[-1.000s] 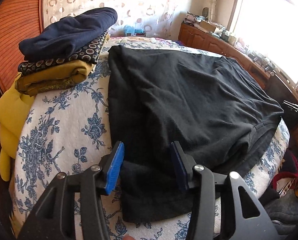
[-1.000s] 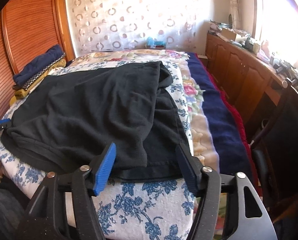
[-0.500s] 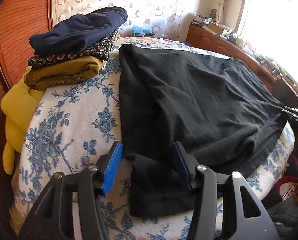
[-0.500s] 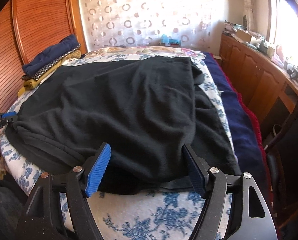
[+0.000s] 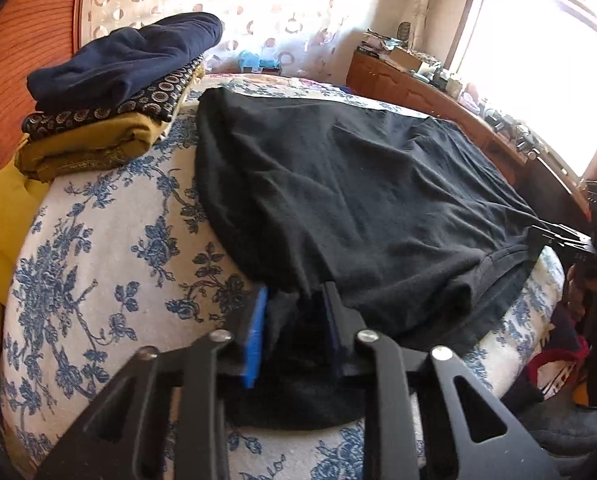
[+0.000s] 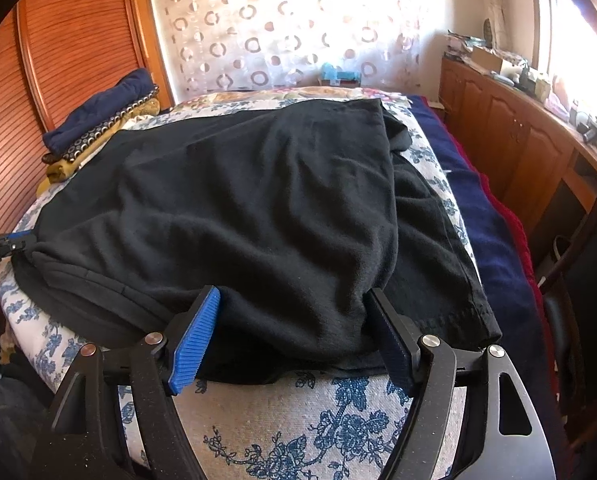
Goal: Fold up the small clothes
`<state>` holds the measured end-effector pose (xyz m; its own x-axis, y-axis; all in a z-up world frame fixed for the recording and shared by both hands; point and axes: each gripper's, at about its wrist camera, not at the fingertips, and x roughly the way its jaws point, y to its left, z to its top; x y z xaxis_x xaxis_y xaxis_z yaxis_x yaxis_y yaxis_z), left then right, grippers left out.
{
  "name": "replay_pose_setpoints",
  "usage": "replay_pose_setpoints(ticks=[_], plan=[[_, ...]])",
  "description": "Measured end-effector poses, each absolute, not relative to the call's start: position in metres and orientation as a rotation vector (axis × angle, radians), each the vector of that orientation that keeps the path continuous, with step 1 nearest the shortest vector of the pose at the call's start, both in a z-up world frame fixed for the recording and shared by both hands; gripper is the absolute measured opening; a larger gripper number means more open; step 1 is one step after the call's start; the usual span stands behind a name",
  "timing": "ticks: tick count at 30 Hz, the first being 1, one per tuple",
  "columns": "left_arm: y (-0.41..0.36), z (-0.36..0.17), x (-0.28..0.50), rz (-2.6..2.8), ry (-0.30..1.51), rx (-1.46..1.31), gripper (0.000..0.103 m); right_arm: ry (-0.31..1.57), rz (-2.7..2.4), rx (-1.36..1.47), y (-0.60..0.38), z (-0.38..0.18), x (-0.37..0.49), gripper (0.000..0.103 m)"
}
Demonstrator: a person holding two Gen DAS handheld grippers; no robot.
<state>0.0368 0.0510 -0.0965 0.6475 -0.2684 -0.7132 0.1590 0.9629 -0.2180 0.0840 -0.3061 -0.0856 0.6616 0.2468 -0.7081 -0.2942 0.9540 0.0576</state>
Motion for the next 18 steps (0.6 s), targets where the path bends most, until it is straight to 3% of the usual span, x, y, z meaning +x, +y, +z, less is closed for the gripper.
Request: replay_pose_setpoints(ticks=[4,12,18], plan=[[0.050,-0.097,0.036,-0.241,0.830,-0.133,0.021,0.790,0.276,-0.090,-0.304,-0.090,0.086,0.078],[0.051,-0.098,0.034,-0.243,0.816,-0.146,0.023,0.769,0.239,-0.122,-0.302,-0.100,0.085,0.092],[0.050,-0.098,0.032,-0.242,0.806,-0.141,0.027,0.744,0.239,-0.123,-0.302,-0.102,0.082,0.094]])
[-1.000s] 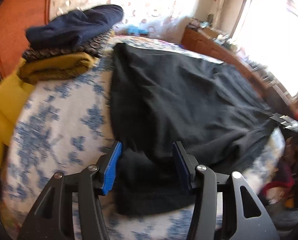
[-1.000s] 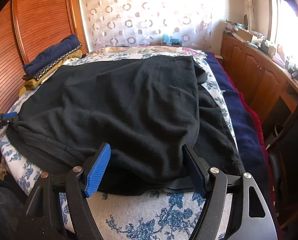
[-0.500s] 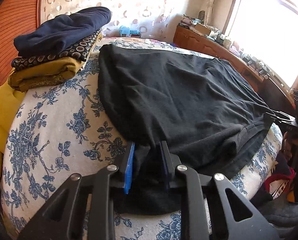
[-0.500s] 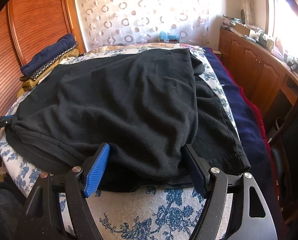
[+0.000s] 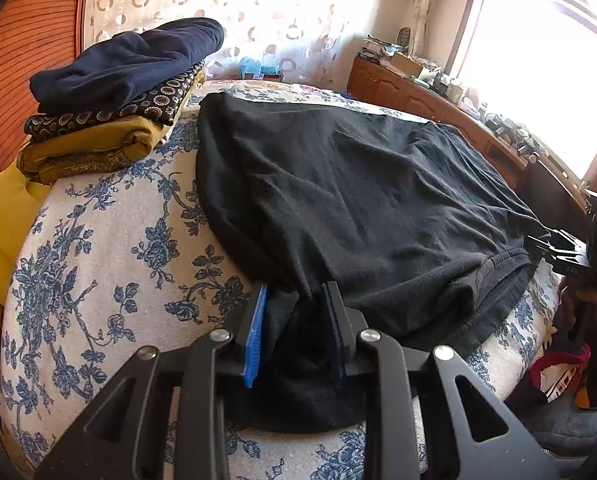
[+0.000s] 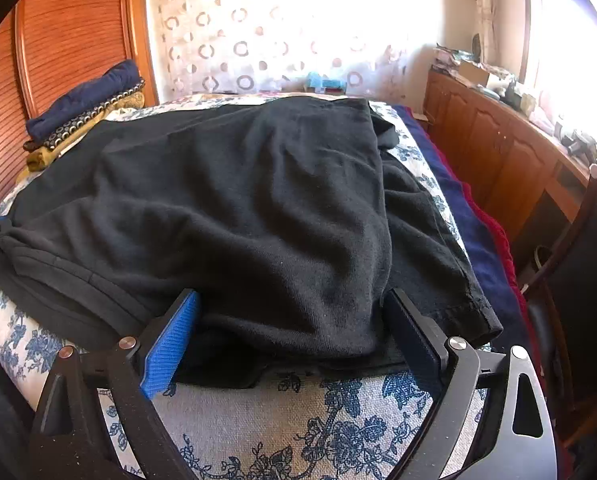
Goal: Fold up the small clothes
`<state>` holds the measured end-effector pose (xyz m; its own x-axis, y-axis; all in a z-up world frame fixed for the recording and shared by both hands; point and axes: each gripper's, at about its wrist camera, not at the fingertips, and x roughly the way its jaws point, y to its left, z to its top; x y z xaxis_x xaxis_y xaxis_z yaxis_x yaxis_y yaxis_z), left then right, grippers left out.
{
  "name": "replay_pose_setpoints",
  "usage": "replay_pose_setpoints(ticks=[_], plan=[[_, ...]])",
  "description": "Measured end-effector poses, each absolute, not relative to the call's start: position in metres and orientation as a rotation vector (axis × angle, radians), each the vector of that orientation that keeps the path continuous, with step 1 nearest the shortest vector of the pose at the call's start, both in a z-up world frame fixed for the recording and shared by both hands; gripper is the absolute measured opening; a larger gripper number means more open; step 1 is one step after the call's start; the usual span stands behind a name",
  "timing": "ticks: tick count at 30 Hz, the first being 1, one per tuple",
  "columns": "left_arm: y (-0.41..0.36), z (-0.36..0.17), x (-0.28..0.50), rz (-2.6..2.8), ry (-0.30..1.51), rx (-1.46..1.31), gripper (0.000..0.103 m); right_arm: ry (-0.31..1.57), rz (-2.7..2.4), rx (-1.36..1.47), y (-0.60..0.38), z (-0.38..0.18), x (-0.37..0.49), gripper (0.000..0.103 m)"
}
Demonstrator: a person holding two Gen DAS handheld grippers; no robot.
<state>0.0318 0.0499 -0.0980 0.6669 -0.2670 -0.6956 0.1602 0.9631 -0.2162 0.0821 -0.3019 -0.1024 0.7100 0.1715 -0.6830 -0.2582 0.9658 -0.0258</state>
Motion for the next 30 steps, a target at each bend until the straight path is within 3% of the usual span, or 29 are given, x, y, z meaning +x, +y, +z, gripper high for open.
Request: replay_pose_setpoints(ticks=[30], plan=[[0.0468,-0.0980,0.0316,-0.230,0.798,-0.124,0.029,0.729,0.236,-0.121,-0.3018,-0.1037,0.0800,0.094]])
